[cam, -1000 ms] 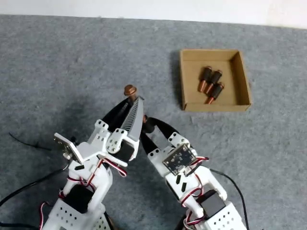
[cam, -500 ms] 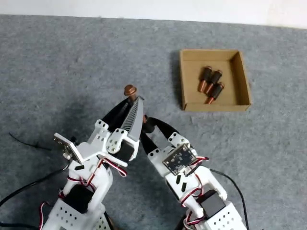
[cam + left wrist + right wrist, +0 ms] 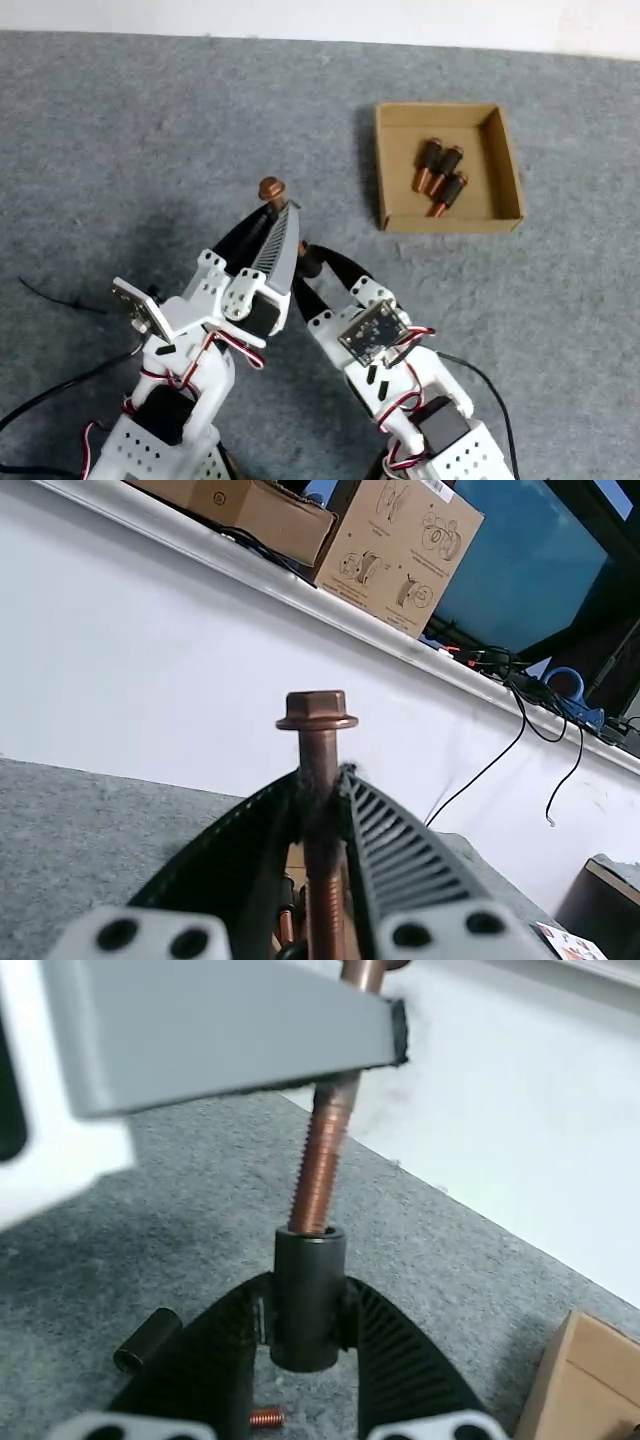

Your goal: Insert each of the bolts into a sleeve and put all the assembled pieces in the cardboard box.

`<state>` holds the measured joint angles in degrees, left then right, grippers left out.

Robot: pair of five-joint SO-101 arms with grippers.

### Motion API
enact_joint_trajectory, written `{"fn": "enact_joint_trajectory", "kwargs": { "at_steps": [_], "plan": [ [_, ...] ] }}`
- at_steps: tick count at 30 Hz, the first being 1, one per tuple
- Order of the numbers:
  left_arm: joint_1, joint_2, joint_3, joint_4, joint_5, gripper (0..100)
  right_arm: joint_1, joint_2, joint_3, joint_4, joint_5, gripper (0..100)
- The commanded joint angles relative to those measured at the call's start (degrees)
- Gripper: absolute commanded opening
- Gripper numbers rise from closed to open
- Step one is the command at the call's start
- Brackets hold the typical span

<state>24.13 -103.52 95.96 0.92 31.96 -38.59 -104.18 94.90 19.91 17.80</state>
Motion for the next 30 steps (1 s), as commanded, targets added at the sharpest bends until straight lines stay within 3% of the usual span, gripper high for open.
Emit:
{"fn": "enact_joint_trajectory", "kwargs": {
  "at_steps": [1, 15, 24, 30],
  "plan": [
    [0.92, -0.48, 1.19, 0.09, -0.62, 0, -0.66, -0.84, -4.0, -2.15, -0.26, 0.5],
    [-0.57, -0.48, 1.19, 0.0, -0.44, 0, -1.01, -0.84, -7.43, -1.98, -0.35, 0.5],
    [6.37, -0.4, 1.19, 5.01, -0.62, 0, -3.47, -0.75, -7.43, -2.24, -0.26, 0.5],
    [6.99, -0.4, 1.19, 5.19, -0.62, 0, -3.03, -0.75, -7.25, -2.15, -0.26, 0.5]
  ]
}}
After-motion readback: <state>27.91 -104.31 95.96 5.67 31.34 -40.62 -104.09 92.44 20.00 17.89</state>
